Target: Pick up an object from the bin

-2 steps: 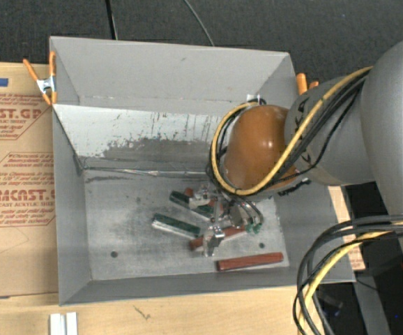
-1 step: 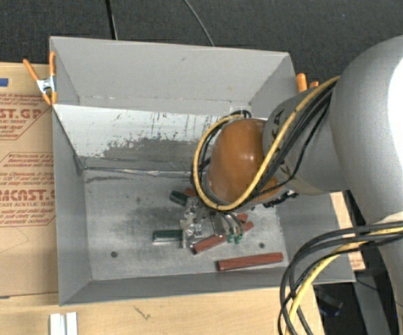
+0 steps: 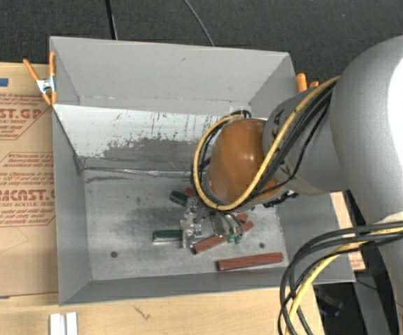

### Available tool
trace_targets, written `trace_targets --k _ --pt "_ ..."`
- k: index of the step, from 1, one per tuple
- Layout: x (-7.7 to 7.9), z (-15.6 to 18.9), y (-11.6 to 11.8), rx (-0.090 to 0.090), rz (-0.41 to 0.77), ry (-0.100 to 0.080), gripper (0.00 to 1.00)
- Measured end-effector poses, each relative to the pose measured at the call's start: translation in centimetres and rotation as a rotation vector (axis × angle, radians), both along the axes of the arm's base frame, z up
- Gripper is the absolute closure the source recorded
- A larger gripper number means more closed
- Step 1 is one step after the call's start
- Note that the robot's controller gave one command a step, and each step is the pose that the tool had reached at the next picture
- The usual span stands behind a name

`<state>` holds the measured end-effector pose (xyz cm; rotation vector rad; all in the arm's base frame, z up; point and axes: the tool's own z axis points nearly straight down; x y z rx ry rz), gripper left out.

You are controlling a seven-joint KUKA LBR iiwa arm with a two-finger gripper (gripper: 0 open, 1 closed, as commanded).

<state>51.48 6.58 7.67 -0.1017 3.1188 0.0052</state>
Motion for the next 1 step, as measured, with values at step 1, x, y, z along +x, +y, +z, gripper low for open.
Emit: trace_targets --k 1 --pt "-0.89 13.82 0.71 -0.004 0.061 0.018 1.0"
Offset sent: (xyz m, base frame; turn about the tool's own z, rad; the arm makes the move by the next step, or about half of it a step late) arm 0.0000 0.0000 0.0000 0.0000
